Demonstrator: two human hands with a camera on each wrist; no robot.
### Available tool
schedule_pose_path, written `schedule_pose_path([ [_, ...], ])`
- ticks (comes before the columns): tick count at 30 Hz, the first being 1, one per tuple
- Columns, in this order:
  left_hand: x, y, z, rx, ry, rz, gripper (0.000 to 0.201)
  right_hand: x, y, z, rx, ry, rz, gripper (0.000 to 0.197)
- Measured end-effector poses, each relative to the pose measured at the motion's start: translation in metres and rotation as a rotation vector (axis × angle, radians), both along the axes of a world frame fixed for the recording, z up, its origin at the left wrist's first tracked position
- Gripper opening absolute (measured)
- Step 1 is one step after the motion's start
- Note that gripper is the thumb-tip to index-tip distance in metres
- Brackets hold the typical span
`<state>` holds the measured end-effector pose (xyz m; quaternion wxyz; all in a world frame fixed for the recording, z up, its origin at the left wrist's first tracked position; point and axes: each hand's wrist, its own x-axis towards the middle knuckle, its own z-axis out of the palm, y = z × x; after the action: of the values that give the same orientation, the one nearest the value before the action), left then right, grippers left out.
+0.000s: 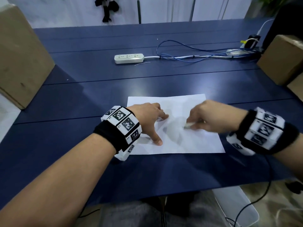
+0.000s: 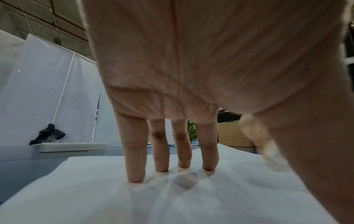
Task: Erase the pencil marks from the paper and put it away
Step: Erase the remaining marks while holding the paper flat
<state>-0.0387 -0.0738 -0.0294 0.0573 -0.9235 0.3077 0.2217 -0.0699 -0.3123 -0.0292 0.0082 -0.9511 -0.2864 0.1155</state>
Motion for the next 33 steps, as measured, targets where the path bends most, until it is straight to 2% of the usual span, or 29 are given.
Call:
schedule_pose_path([
  [2, 0.001, 0.000, -0.001, -0.009, 0.005, 0.004, 0.100, -0.024, 0.005, 0.002, -0.018, 0.087, 0.157, 0.019],
  [3, 0.001, 0.000, -0.001, -0.009, 0.008, 0.005, 0.100, -0.025, 0.005, 0.001, -0.033, 0.121, 0.171, 0.020],
  [5, 0.000, -0.001, 0.000, 0.003, 0.011, -0.001, 0.100, -0.011, 0.004, 0.002, -0.057, 0.108, 0.048, 0.026],
  [7, 0.000, -0.001, 0.001, 0.002, 0.011, 0.000, 0.098, 0.014, 0.000, 0.004, -0.096, 0.032, -0.117, 0.036],
  [8, -0.001, -0.002, 0.001, -0.001, 0.013, 0.001, 0.098, 0.021, -0.002, 0.005, -0.118, -0.010, -0.144, 0.038],
  [11, -0.001, -0.001, 0.001, 0.000, 0.011, 0.008, 0.101, 0.006, -0.002, 0.003, -0.128, -0.035, -0.036, 0.026],
  [14, 0.000, -0.001, 0.000, -0.001, 0.013, 0.010, 0.102, -0.031, 0.001, 0.004, -0.033, 0.109, 0.174, 0.017],
  [16, 0.000, -0.001, 0.001, 0.004, 0.011, 0.008, 0.102, -0.032, 0.004, 0.003, -0.013, 0.183, 0.148, 0.019],
  [18, 0.000, -0.003, 0.001, 0.010, 0.009, 0.004, 0.102, -0.012, 0.004, 0.002, -0.057, 0.114, 0.001, 0.029],
  [19, 0.000, -0.003, 0.002, 0.013, 0.009, 0.005, 0.102, -0.001, 0.002, 0.003, -0.083, 0.051, -0.048, 0.041],
  [21, -0.001, -0.003, 0.003, 0.013, 0.011, 0.008, 0.101, 0.011, -0.003, 0.002, -0.068, -0.044, -0.068, 0.058],
  [23, -0.001, -0.003, 0.002, 0.010, 0.006, 0.009, 0.101, -0.001, 0.000, 0.002, -0.097, -0.062, 0.011, 0.041],
  [25, 0.000, -0.002, 0.001, 0.004, 0.008, 0.010, 0.102, -0.023, 0.005, 0.002, -0.046, 0.014, 0.110, 0.023],
  [27, 0.001, -0.002, 0.001, 0.002, 0.006, 0.006, 0.102, -0.037, 0.008, 0.002, -0.042, 0.089, 0.195, 0.021],
  [29, 0.000, -0.003, 0.001, 0.002, 0.005, 0.005, 0.101, -0.022, 0.007, 0.002, -0.079, 0.079, 0.128, 0.028],
  [31, -0.001, -0.003, 0.002, 0.002, 0.005, 0.008, 0.100, 0.002, 0.003, 0.003, -0.148, 0.021, -0.033, 0.037],
  [33, -0.002, -0.003, 0.002, 0.004, 0.007, 0.012, 0.100, 0.012, -0.005, 0.000, -0.144, -0.085, -0.059, 0.039],
])
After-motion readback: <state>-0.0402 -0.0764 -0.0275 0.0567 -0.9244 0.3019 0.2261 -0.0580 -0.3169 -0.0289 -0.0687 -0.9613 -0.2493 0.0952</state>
